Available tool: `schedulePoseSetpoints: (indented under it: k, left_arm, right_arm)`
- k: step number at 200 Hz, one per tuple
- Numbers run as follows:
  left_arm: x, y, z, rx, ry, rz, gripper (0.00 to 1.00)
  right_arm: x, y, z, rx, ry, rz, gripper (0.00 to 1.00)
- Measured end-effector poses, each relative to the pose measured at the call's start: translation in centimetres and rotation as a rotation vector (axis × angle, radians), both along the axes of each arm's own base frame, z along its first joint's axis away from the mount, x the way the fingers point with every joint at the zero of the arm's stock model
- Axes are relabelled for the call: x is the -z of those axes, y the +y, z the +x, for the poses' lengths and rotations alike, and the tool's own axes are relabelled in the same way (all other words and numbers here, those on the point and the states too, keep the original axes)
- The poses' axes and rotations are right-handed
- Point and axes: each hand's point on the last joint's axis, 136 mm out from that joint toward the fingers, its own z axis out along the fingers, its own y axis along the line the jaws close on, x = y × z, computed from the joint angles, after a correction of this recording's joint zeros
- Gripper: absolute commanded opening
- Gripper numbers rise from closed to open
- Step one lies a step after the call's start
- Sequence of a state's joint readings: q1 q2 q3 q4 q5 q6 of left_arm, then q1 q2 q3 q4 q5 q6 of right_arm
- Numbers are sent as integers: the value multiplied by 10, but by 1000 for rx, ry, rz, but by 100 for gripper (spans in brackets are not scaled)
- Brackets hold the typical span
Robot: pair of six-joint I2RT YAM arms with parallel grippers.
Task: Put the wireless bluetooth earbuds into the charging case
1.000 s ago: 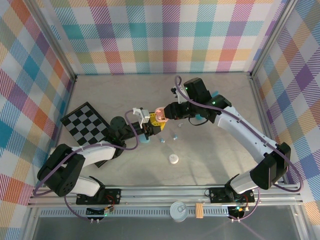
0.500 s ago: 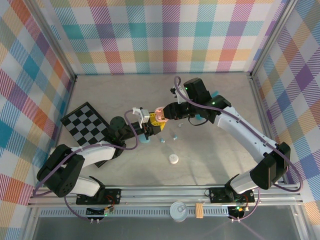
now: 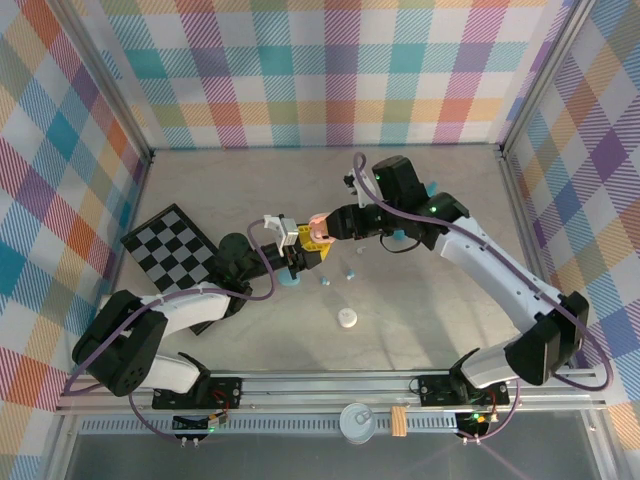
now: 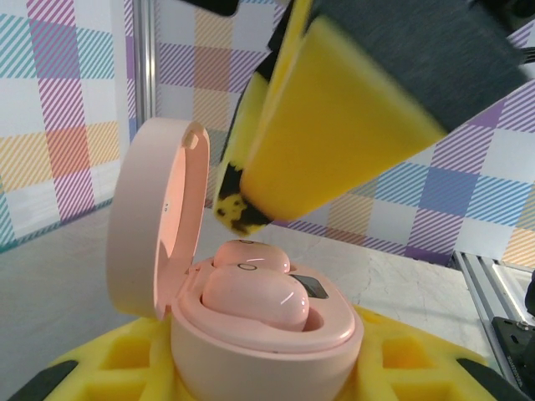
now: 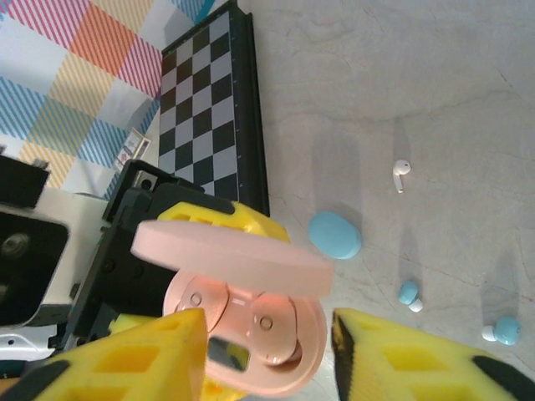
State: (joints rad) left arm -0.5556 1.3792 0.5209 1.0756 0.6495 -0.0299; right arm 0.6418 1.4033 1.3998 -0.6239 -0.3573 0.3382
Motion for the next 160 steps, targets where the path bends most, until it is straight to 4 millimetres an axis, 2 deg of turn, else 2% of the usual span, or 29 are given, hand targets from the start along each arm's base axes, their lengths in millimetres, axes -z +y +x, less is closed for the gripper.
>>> schedulePoseSetpoints:
  k: [41, 64, 80, 134, 160]
  left_arm:
    - [-5, 1, -2, -1, -27, -2, 32]
    - [-7, 1, -5, 6, -57, 10, 32]
    - [-6, 1, -7, 12, -74, 24, 32]
    - [-7, 1, -11, 24, -100, 44, 32]
    - [-4, 1, -11, 22, -88, 51, 32]
  right_arm:
    - [-19, -21, -21, 1, -110, 33, 78]
    - [-34, -26, -15, 58, -160, 56, 85]
    - [-34, -25, -7, 95, -149, 62, 89]
    - [-17, -7, 28, 170, -63, 35, 91]
    - [-8, -6, 31, 186, -29, 22, 91]
